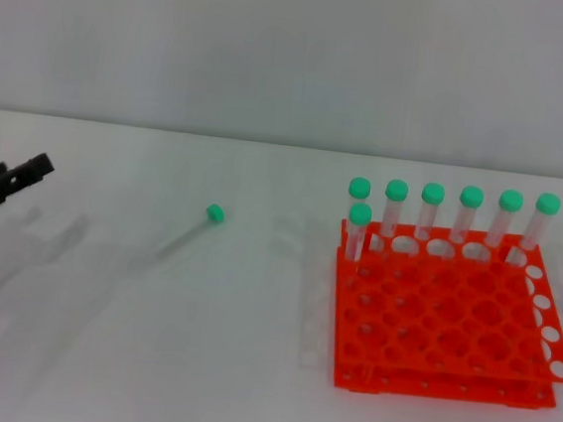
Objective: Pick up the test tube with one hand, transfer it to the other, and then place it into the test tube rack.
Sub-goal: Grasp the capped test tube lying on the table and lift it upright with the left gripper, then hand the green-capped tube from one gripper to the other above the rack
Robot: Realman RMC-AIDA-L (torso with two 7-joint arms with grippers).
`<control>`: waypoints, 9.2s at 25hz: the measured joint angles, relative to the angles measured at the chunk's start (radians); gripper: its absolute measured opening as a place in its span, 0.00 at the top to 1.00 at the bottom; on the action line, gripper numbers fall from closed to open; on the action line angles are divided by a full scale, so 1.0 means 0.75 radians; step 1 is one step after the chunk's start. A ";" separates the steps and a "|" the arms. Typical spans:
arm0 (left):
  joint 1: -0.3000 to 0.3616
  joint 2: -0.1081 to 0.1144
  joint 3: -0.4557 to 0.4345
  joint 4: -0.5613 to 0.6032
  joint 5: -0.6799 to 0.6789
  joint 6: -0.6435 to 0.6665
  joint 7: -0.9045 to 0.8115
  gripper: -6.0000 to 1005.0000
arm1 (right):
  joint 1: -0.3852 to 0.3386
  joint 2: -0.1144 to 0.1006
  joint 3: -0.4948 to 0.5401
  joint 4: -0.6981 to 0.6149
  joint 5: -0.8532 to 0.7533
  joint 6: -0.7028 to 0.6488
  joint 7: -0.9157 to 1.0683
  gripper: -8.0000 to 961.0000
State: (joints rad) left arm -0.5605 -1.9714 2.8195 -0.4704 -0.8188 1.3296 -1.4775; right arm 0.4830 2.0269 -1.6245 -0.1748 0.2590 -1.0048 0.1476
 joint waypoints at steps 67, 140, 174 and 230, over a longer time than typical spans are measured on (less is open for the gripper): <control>-0.799 0.015 0.035 0.167 1.722 -0.511 -0.627 0.14 | 0.024 0.001 -0.069 -0.007 0.006 0.005 0.041 0.15; -0.512 -0.133 0.032 0.288 -0.140 -0.601 0.803 0.79 | 0.040 0.001 -0.059 -0.009 0.129 0.007 0.090 0.15; -0.040 -0.163 0.031 1.010 0.181 0.135 1.597 0.78 | 0.072 -0.340 -0.105 -0.027 -1.000 -0.886 1.306 0.15; -0.007 -0.167 0.020 1.055 0.171 0.137 1.594 0.75 | 0.181 -0.172 -0.057 -0.183 -1.170 -0.848 1.176 0.79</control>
State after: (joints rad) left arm -0.5659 -2.0969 2.8347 0.3205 -0.6905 1.4323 -0.2822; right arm 0.6185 1.8975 -1.6672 -0.3118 -0.6183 -1.6405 1.0292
